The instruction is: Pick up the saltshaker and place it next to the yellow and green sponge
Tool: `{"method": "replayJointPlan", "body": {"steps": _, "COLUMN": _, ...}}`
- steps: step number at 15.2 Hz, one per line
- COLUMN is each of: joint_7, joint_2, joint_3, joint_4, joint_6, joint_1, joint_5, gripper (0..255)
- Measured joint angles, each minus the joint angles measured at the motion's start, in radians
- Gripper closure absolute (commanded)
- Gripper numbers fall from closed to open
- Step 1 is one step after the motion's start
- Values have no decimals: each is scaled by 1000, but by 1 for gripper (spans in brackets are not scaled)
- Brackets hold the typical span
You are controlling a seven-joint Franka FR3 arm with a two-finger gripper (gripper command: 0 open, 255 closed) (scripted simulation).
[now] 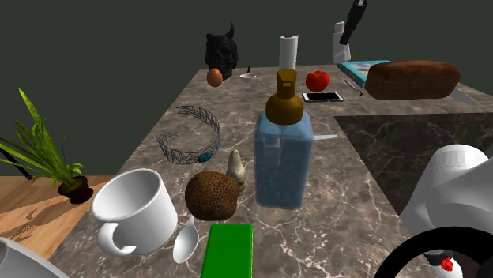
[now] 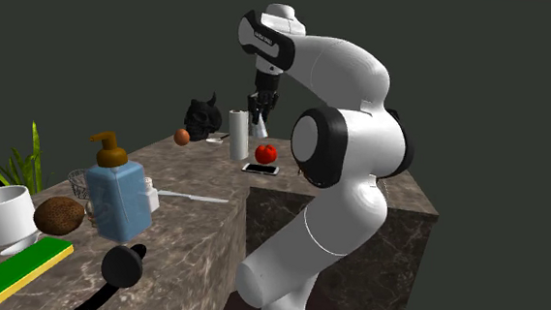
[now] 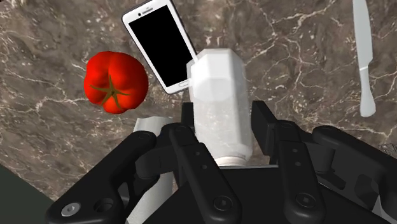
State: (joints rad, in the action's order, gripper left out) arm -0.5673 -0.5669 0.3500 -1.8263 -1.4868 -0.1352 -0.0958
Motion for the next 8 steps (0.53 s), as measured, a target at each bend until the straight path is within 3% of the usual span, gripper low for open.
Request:
{"method": "replayJointPlan", "body": {"steps": 4, "joint_7": -2, "joint_2": 26, "joint_3": 1, "joint_4": 70, "joint_6": 44, "joint_1": -5, "joint_5": 7, "gripper": 255}}
{"method": "replayJointPlan", "body": {"steps": 8, "joint_7": 71, "joint_2": -9, "joint_3": -66, "joint_4": 32, "joint_6": 46, "joint_1": -11, "joint_5": 18, "gripper": 255}}
